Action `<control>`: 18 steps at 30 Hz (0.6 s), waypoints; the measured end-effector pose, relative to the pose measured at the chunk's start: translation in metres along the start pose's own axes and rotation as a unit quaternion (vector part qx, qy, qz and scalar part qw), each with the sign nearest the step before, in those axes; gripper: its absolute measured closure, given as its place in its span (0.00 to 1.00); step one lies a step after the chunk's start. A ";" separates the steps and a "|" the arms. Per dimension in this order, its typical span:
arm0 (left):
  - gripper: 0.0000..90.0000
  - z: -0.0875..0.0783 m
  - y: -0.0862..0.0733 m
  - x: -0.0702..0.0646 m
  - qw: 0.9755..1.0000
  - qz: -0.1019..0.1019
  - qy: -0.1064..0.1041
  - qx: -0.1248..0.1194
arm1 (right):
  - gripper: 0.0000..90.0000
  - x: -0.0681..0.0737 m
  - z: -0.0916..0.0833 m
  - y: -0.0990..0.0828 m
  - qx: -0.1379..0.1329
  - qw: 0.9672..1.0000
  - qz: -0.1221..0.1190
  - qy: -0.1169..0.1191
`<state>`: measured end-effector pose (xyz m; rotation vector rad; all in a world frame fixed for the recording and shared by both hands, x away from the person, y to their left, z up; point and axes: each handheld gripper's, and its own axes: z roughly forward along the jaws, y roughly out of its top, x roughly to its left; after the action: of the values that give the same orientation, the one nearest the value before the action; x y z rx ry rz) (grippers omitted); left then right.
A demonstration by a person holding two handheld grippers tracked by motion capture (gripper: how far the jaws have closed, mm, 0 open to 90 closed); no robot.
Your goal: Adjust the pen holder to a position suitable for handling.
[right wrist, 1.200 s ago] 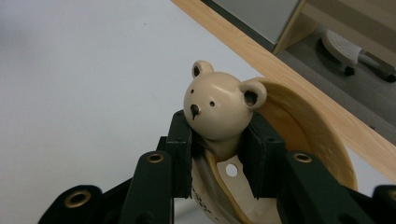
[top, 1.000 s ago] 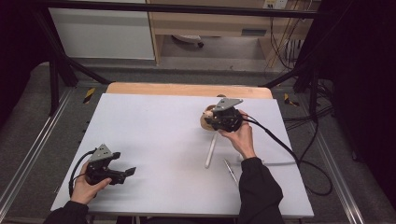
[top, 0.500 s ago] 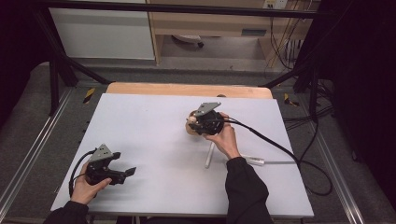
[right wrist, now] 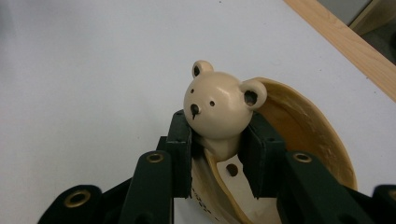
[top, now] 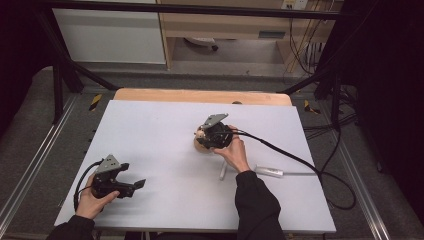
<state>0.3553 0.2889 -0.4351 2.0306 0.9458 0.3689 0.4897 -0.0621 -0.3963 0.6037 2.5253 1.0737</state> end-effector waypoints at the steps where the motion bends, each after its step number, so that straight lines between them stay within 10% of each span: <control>1: 0.09 0.000 0.000 0.000 1.000 0.000 0.000 0.000 | 0.74 0.000 0.000 0.000 0.000 1.000 0.000 0.000; 18: 0.09 0.000 0.000 -0.001 1.000 0.001 -0.001 0.002 | 0.74 0.004 0.007 0.001 -0.006 1.000 0.027 -0.010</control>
<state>0.3550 0.2880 -0.4352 2.0356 0.9434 0.3660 0.4900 -0.0554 -0.4014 0.6782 2.4981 1.0947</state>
